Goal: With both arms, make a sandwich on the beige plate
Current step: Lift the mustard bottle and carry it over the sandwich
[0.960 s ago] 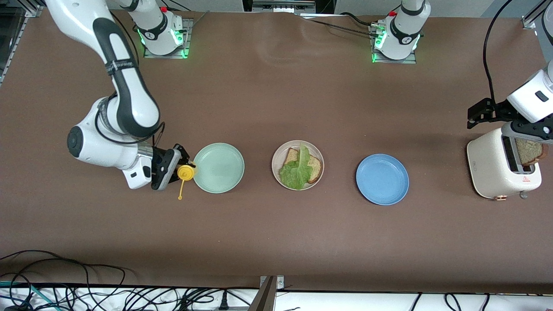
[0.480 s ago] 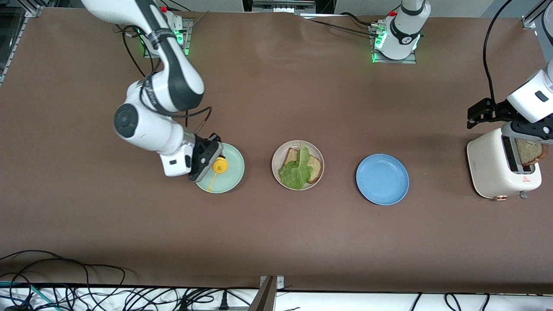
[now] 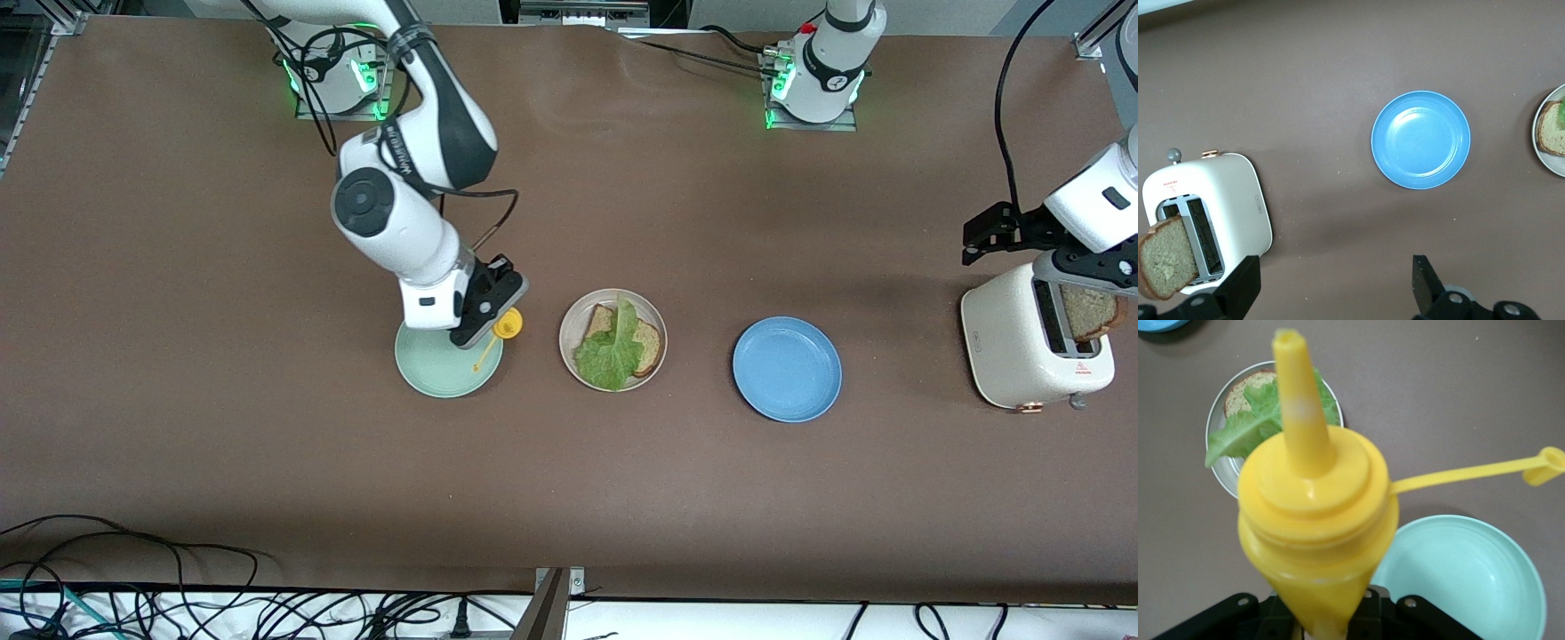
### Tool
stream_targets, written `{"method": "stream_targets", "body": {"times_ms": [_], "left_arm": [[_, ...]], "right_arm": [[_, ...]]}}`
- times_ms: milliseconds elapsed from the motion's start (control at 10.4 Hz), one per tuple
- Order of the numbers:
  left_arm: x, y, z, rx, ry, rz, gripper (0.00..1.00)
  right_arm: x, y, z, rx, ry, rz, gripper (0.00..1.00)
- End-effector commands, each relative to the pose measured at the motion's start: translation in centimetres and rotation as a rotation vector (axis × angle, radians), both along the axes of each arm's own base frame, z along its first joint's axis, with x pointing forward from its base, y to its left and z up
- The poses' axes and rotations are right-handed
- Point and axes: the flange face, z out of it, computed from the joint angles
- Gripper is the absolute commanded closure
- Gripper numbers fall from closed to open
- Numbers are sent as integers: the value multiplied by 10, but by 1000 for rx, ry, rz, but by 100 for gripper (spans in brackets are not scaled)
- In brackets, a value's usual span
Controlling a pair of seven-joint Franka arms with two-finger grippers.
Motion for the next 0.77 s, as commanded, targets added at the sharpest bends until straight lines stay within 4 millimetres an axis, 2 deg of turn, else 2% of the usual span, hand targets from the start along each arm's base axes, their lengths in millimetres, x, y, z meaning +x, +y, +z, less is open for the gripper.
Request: {"method": "stream_targets", "body": {"times_ms": [0,192,480,672], "left_arm": [[1,0,5,-23,3,10,0],[1,-1,5,-23,3,7,0],[1,-1,5,-22,3,7,0],[1,-1,5,-22,2,7,0]], "right_arm": [[1,43,4,-96,-5,-54,76],[-6,63,-5,-143,-19,-86,76],[-17,105,-28,-292,-35,-14,77],[-27,111,-44,-373,4,14,77]]}}
